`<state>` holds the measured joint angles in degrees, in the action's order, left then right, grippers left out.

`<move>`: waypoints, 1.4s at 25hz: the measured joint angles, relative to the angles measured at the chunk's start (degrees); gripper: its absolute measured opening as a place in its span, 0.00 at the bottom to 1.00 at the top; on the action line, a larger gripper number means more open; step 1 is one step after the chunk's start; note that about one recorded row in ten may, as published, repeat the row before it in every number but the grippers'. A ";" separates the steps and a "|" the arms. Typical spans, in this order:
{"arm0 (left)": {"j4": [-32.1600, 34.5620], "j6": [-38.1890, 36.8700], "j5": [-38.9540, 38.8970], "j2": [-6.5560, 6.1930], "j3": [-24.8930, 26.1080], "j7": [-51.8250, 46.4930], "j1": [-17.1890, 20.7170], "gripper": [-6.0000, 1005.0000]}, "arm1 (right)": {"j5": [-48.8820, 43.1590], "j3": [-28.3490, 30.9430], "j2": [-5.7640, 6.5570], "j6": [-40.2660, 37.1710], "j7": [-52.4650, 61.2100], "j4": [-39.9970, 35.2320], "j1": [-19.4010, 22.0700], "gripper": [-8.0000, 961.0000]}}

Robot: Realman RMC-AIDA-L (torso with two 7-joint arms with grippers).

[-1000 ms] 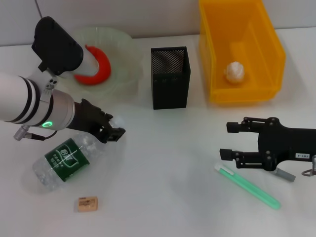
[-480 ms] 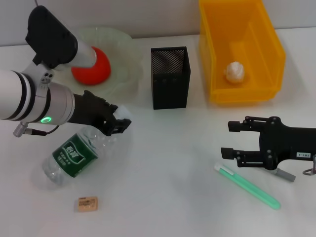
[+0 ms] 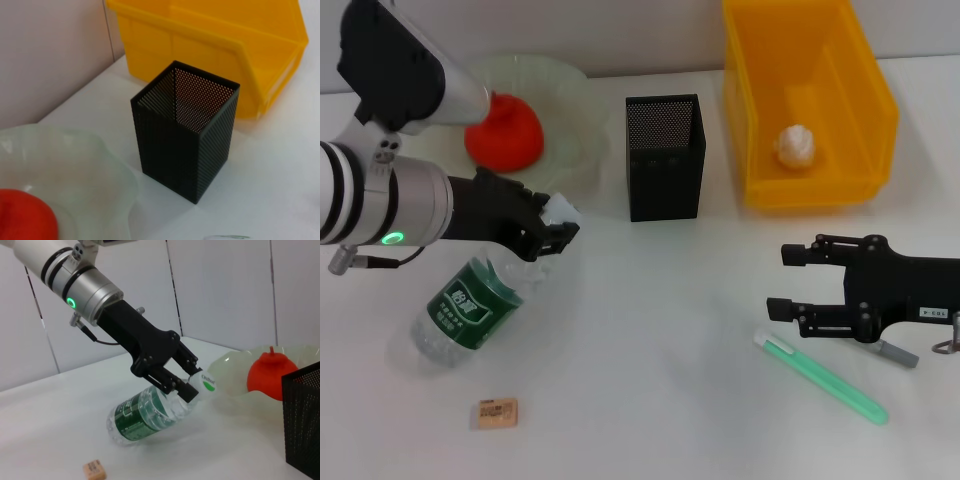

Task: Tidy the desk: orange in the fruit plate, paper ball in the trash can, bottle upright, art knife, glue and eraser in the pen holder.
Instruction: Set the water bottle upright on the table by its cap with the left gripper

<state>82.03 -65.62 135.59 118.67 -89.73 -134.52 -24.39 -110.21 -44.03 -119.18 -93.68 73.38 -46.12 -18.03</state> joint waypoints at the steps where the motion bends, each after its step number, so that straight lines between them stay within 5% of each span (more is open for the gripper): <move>1: 0.50 0.00 0.00 0.00 0.04 -0.02 0.24 0.45 | 0.00 0.00 0.00 0.00 0.00 0.02 -0.03 0.77; 35: 7.91 2.19 -2.92 0.01 -0.19 0.50 4.09 0.44 | 0.00 0.70 -0.09 1.26 0.00 1.10 -0.27 0.77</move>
<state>89.94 -63.43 132.67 118.68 -89.91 -134.02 -20.30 -110.21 -43.33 -119.26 -92.43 73.38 -45.02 -18.29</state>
